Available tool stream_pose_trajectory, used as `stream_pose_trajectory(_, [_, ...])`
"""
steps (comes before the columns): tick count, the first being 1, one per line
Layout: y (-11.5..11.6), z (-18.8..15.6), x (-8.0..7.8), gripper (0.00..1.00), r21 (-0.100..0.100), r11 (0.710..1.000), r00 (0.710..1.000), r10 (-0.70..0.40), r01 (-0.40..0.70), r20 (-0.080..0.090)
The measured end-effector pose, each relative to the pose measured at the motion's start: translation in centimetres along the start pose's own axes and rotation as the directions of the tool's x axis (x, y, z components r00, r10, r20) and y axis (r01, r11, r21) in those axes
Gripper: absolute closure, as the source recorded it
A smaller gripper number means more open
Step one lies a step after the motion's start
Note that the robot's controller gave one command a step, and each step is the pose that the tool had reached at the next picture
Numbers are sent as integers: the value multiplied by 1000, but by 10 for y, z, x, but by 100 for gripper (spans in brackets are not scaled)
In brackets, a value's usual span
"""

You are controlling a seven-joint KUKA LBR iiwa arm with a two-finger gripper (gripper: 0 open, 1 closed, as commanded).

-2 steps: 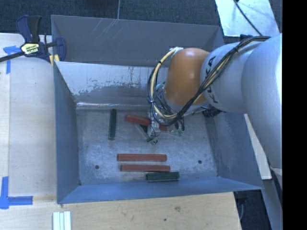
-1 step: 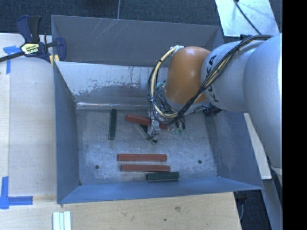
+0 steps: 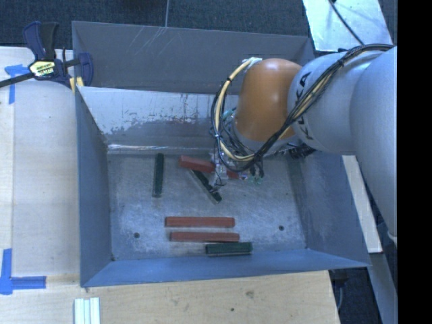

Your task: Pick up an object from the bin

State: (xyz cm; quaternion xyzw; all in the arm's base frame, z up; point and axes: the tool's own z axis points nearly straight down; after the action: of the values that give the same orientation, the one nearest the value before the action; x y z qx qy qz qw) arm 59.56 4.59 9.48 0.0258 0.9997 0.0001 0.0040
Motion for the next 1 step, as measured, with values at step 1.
stream_pose_trajectory(1, [0,-43,-2,100,0,1000,1000,-2,2,0])
